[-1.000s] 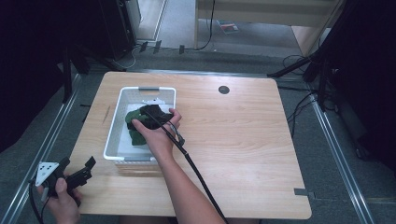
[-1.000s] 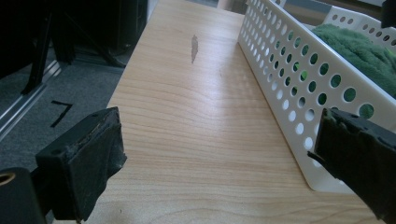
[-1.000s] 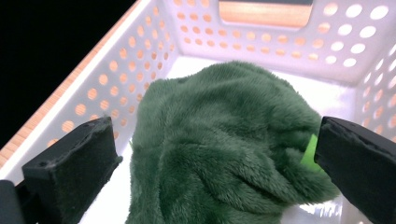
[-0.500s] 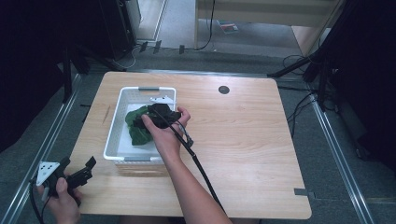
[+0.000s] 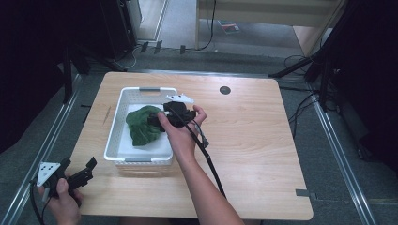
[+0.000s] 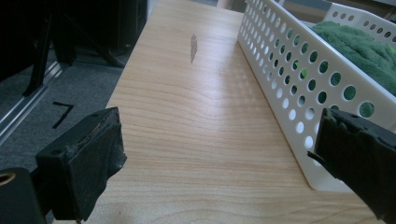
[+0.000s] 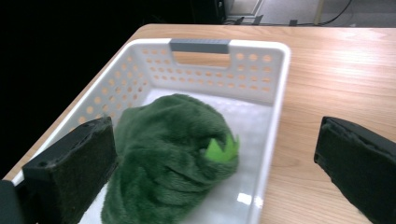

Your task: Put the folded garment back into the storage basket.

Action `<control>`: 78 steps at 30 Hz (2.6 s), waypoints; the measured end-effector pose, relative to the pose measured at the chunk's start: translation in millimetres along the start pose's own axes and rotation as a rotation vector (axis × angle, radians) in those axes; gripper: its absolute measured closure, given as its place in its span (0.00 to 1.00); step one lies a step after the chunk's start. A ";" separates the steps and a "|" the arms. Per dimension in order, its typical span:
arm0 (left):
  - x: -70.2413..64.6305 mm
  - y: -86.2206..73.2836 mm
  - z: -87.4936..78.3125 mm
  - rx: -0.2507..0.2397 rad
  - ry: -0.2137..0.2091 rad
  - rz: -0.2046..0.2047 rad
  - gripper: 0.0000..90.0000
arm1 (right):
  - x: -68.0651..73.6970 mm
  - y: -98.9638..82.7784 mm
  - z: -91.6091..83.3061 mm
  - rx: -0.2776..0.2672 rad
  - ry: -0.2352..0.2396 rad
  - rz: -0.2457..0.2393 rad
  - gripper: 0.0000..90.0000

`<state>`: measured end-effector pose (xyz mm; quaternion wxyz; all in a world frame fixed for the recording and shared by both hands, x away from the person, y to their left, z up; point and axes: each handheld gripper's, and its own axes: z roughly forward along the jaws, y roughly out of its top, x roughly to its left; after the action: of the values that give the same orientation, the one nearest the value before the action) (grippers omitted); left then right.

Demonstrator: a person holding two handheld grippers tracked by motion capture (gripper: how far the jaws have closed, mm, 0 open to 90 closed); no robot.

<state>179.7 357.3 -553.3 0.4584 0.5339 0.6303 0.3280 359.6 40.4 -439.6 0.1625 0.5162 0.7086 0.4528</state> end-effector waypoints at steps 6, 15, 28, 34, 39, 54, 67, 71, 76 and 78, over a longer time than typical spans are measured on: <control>-0.1 0.0 0.0 0.001 0.001 -0.001 0.02 | -16.0 0.3 -9.1 -0.011 -0.011 0.012 0.00; -0.1 0.1 -0.1 0.003 0.001 0.001 0.02 | -40.8 -2.9 -21.0 -0.026 -0.040 0.030 0.00; -0.7 0.1 -0.1 0.003 0.005 0.007 0.02 | -74.9 -10.9 -34.5 -0.040 -0.078 0.062 0.00; -0.8 0.0 -0.2 0.002 0.004 0.006 0.02 | -90.7 -17.6 -41.0 -0.049 -0.099 0.077 0.00; -0.7 0.0 -0.3 0.002 0.004 0.006 0.02 | -104.9 -23.2 -46.9 -0.055 -0.119 0.096 0.00; -0.7 0.0 -0.2 0.002 0.004 0.005 0.02 | -155.8 -47.6 -65.6 -0.077 -0.185 0.151 0.00; -0.8 -0.1 -0.5 0.001 0.005 0.005 0.02 | -204.3 -75.7 -85.6 -0.089 -0.266 0.163 0.00; -0.7 -0.1 -0.5 0.000 0.005 0.005 0.02 | -219.4 -85.4 -93.1 -0.100 -0.287 0.169 0.00; -0.3 -0.2 -0.9 -0.003 0.004 0.002 0.02 | -236.2 -96.8 -102.4 -0.096 -0.310 0.178 0.00; -0.4 -0.3 -0.8 -0.004 0.005 0.002 0.02 | -242.1 -100.6 -106.1 -0.097 -0.318 0.179 0.00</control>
<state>178.9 356.9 -553.2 0.4576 0.5328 0.6300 0.3312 327.1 -228.4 -521.4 0.2563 0.6340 0.6024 0.4117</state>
